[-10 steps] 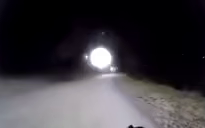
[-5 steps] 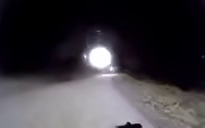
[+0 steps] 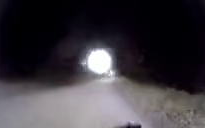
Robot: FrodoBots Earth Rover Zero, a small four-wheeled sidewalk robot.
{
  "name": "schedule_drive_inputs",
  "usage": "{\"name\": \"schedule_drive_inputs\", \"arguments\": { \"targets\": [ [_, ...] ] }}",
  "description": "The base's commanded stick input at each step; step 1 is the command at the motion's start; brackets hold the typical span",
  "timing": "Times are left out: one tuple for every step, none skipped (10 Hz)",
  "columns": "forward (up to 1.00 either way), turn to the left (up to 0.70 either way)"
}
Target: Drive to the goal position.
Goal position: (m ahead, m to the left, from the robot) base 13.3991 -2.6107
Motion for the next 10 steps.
{"name": "schedule_drive_inputs", "arguments": {
  "targets": [
    [1.00,0.00],
    [1.00,0.00],
    [1.00,0.00],
    [1.00,0.00],
    [1.00,0.00],
    [1.00,0.24],
    [1.00,0.40],
    [1.00,0.34],
    [1.00,0.17],
    [1.00,0.01]
  ]
}}
